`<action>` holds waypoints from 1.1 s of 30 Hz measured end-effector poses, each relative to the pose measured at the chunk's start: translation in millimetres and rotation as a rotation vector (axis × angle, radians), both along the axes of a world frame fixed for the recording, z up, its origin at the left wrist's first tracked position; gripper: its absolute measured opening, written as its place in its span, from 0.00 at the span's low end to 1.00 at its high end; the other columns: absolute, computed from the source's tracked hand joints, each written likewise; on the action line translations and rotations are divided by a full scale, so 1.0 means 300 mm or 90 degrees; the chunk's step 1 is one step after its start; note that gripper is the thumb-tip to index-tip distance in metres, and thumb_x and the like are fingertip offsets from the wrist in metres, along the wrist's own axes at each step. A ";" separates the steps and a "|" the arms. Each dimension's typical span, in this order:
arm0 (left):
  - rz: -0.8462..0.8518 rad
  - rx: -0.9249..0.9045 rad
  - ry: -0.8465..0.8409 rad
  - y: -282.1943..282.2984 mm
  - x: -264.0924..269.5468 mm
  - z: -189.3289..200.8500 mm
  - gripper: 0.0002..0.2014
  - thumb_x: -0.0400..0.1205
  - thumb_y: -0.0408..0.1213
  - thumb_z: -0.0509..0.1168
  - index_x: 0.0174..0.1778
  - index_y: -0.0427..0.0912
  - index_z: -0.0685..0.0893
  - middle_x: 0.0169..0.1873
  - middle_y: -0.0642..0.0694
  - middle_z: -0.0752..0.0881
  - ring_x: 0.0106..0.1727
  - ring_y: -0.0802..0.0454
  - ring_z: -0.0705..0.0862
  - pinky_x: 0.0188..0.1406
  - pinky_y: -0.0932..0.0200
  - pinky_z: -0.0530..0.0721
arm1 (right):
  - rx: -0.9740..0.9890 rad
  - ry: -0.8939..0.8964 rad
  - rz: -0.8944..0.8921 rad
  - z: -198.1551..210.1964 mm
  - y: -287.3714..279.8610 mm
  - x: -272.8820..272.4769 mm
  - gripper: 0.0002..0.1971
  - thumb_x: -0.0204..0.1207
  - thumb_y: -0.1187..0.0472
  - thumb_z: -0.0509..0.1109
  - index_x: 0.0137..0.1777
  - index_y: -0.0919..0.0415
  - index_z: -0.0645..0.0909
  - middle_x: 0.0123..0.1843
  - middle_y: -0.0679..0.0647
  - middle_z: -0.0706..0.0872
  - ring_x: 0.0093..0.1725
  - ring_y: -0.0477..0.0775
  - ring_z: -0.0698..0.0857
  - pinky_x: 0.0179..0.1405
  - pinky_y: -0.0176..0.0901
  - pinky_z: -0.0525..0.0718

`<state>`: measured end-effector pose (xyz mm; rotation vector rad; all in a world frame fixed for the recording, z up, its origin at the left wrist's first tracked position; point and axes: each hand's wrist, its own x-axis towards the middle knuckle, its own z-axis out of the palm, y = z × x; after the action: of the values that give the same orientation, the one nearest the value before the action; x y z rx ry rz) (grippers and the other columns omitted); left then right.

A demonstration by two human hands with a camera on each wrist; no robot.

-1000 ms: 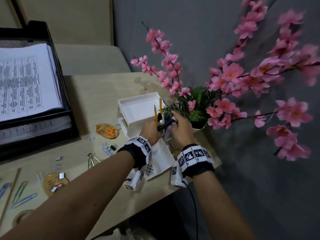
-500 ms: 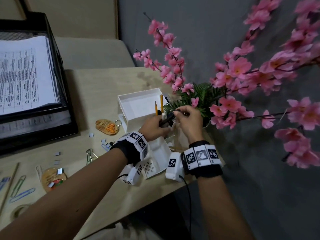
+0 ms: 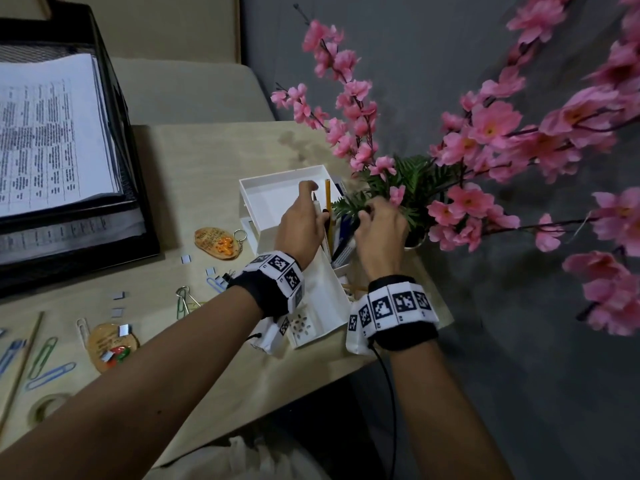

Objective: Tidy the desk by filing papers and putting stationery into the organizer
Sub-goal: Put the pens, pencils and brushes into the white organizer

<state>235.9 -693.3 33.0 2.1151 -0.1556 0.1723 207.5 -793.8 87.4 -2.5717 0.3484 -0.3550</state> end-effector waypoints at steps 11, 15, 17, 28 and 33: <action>-0.129 0.283 0.003 0.003 -0.018 -0.026 0.28 0.81 0.23 0.52 0.80 0.40 0.62 0.79 0.41 0.66 0.82 0.45 0.60 0.73 0.54 0.69 | -0.008 0.073 0.084 -0.038 0.049 0.013 0.14 0.75 0.75 0.58 0.51 0.69 0.85 0.47 0.68 0.88 0.46 0.60 0.83 0.44 0.42 0.76; -0.197 0.312 0.057 0.105 -0.049 0.039 0.35 0.79 0.21 0.52 0.83 0.39 0.49 0.79 0.37 0.63 0.82 0.41 0.59 0.78 0.49 0.58 | 0.017 0.049 0.052 -0.023 0.089 0.010 0.14 0.74 0.74 0.59 0.48 0.67 0.86 0.47 0.65 0.87 0.44 0.58 0.81 0.42 0.42 0.75; -0.188 0.215 0.084 0.198 -0.070 0.042 0.34 0.81 0.25 0.53 0.83 0.41 0.50 0.69 0.32 0.76 0.69 0.35 0.76 0.67 0.47 0.74 | 0.013 -0.004 0.024 -0.016 0.156 0.000 0.15 0.75 0.75 0.58 0.52 0.65 0.85 0.54 0.64 0.85 0.53 0.63 0.83 0.50 0.47 0.79; 0.095 0.157 0.244 1.036 -0.441 0.009 0.13 0.82 0.31 0.57 0.54 0.37 0.86 0.43 0.39 0.91 0.48 0.44 0.88 0.52 0.56 0.84 | 0.155 -0.012 0.367 -0.109 0.886 -0.207 0.11 0.74 0.73 0.61 0.48 0.68 0.85 0.50 0.64 0.87 0.50 0.62 0.84 0.51 0.40 0.74; 0.231 0.118 0.305 1.365 -0.614 -0.054 0.11 0.82 0.30 0.58 0.50 0.35 0.86 0.42 0.36 0.91 0.47 0.42 0.88 0.52 0.55 0.84 | 0.005 0.254 0.573 -0.209 1.158 -0.360 0.10 0.77 0.65 0.60 0.51 0.62 0.83 0.54 0.62 0.86 0.57 0.63 0.82 0.53 0.47 0.78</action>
<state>51.7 -284.0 16.9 2.2903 0.5153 -0.1437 99.5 -446.4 24.7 -2.4765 -0.6667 0.4827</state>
